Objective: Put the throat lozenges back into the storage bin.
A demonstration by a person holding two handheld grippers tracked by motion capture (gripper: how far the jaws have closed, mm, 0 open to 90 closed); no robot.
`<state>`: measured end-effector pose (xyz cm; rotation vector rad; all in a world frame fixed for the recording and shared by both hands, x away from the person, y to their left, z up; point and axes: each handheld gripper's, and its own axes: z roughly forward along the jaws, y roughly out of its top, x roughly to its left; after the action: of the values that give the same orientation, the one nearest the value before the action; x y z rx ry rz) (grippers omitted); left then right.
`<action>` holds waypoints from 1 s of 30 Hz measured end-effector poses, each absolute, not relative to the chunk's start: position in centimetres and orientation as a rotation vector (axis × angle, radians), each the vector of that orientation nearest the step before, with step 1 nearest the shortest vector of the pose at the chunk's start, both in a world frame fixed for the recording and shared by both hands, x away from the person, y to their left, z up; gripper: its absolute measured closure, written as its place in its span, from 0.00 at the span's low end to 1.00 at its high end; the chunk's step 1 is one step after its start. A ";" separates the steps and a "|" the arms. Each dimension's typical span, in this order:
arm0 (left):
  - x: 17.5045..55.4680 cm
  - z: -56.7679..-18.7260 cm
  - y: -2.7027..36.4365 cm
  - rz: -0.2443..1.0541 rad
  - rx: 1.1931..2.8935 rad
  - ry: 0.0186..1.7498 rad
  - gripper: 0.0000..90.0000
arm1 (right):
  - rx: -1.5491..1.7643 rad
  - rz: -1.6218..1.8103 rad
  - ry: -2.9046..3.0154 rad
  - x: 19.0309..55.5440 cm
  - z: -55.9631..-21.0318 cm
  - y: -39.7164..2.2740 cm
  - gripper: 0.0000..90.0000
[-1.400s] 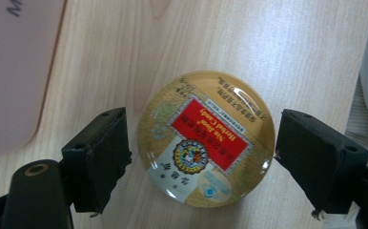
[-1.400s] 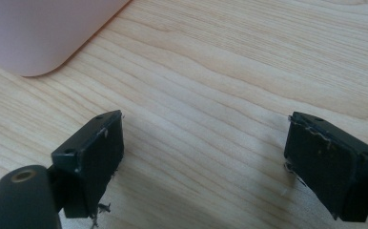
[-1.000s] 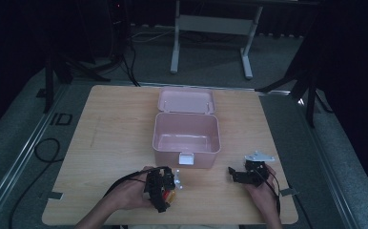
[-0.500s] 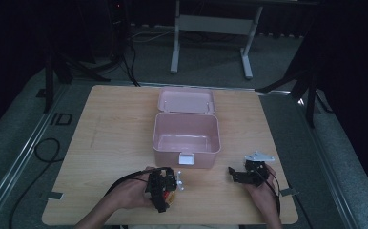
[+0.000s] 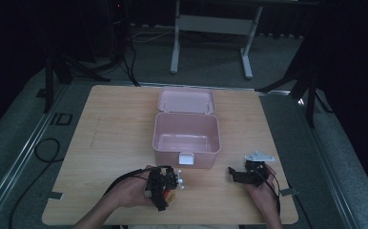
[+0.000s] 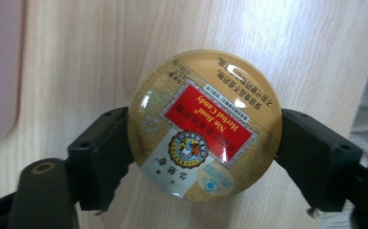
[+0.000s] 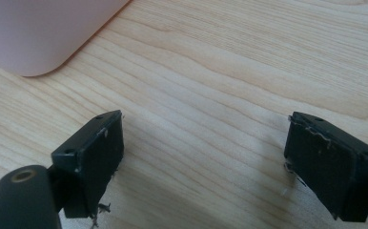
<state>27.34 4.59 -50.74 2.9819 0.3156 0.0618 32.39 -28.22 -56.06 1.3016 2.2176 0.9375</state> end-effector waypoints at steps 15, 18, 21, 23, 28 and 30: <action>27.7 -50.1 5.2 0.086 2.995 0.347 0.24 | 1.302 0.938 2.217 32.4 -56.1 -28.2 0.14; 27.9 -49.6 5.6 0.100 2.986 0.370 0.24 | 1.302 0.938 2.217 32.4 -56.1 -28.2 0.14; 28.0 -49.2 6.0 0.107 2.975 0.397 0.24 | 1.304 0.938 2.217 32.4 -56.1 -28.2 0.14; 28.2 -48.9 6.2 0.107 2.976 0.404 0.24 | 1.302 0.937 2.217 32.4 -56.1 -28.2 0.14; 28.5 -48.3 6.6 0.111 2.968 0.435 0.24 | 1.302 0.938 2.217 32.4 -56.1 -28.2 0.14; 28.5 -48.2 6.7 0.108 2.970 0.434 0.24 | 1.302 0.938 2.217 32.4 -56.1 -28.2 0.14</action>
<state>28.49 6.70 -48.24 2.9704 0.4345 0.1076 32.38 -28.22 -56.06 1.3024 2.2174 0.9376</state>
